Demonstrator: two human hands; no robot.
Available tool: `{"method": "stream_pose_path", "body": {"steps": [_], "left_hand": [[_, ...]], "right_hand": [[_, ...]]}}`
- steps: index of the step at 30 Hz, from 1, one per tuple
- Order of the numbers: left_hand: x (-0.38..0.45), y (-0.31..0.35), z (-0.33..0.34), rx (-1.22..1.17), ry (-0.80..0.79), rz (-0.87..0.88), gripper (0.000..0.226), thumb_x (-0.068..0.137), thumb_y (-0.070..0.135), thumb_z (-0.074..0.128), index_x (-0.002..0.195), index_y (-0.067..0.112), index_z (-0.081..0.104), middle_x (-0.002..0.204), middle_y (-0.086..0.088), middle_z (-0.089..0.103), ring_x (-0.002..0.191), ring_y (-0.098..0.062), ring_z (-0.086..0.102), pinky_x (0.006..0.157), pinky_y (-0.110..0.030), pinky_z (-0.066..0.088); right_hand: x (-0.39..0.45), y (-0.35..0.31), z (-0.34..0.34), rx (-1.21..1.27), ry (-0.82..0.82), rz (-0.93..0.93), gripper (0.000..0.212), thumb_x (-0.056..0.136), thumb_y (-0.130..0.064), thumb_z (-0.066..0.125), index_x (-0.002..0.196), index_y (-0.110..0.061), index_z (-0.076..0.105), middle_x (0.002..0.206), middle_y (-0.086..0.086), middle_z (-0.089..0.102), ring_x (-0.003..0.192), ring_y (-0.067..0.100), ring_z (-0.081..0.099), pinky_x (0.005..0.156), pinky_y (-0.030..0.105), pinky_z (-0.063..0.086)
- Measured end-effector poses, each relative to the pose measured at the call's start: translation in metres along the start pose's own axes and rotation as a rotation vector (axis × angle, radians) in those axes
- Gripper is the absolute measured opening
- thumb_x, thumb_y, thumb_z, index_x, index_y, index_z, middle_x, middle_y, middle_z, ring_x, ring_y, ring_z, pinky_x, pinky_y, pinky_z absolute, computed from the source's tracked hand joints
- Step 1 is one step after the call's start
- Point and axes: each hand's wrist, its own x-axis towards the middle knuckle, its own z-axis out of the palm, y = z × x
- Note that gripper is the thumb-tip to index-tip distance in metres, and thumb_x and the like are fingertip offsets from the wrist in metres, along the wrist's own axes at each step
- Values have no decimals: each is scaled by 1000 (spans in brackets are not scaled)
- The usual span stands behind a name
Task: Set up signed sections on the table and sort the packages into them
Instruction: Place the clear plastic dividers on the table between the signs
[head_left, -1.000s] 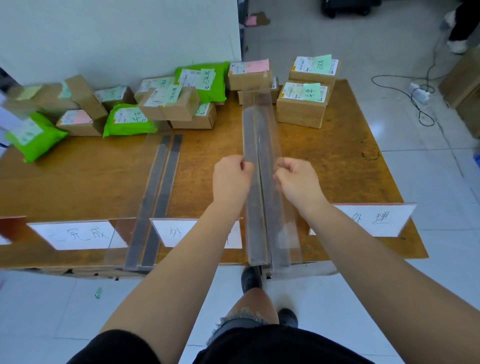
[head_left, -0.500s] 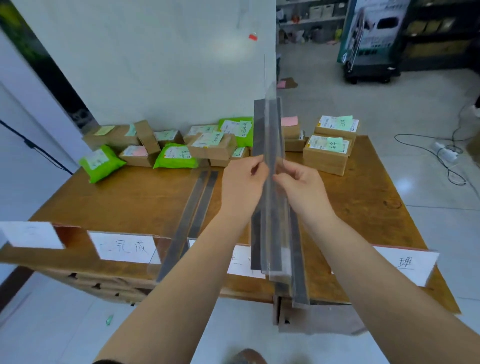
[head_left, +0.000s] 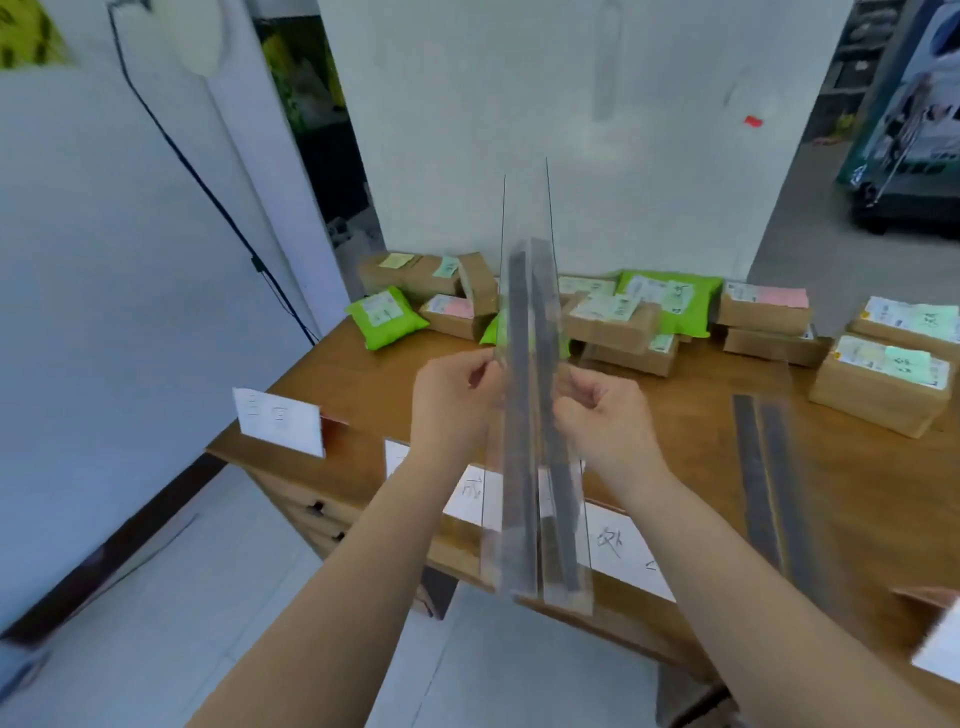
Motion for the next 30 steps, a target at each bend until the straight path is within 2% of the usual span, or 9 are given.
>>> {"method": "stream_pose_path", "body": {"steps": [3,6,10,12,14,18,22,26,30], "left_hand": [[5,-36,-57,10,36,-64,28,84,20,49,63,2,54,65,-26,54,67,-16,48,71,-59,49],[9,-66,-105,32,66,-67,27,85,13,51,61,1,58,58,-18,51,56,-16,42,63,-54,52],[20,-96,-150,0,70,-89,33,85,16,50,69,-12,58,62,-31,51,58,-22,46,67,-61,51],[26,-110,-166,-6,67,-84,37,83,20,50,63,-10,54,58,-29,45,55,-27,46,67,-64,50],[33,-122,-177,-10,53,-84,35,83,18,49,63,-9,55,58,-29,48,54,-37,49,68,-62,51],[55,-141,-185,24,33,-105,30,84,9,49,62,-9,55,55,-25,48,51,-30,38,63,-38,49],[81,-155,-183,57,22,-111,33,85,11,53,57,-5,54,45,-1,35,47,-8,28,52,-22,30],[114,-172,-178,108,12,-113,28,85,12,54,67,-6,64,55,-23,53,48,-12,33,51,-25,26],[144,-193,-168,107,-21,-159,23,83,10,56,66,-3,66,65,-29,59,52,-19,38,54,-28,31]], "right_hand": [[3,-7,62,7,-11,-19,28,82,-6,57,95,-27,69,95,-2,74,93,20,66,86,41,53],[6,-11,117,32,-50,4,27,84,-8,55,80,-29,70,73,-10,71,73,13,62,68,27,49],[15,-11,173,80,-113,29,16,81,-10,52,89,-6,66,87,16,70,79,25,64,71,34,47],[20,-15,194,83,-107,47,27,81,-9,53,83,-26,73,83,-4,74,82,19,67,75,37,52],[27,-20,210,81,-107,50,44,83,-8,54,74,-48,71,75,-23,70,73,-2,64,70,31,53],[47,-19,232,82,-69,105,50,83,-9,56,66,-55,67,66,-31,66,62,-12,59,57,18,45],[77,-11,245,101,-40,138,41,76,-4,63,66,-44,70,76,-22,70,84,2,66,72,24,52],[113,0,256,116,-21,158,33,75,-4,66,74,-37,68,85,-18,70,90,5,66,76,24,52],[142,18,266,120,-13,232,29,73,-3,67,86,-28,73,91,-9,73,92,12,67,84,37,55]]}}
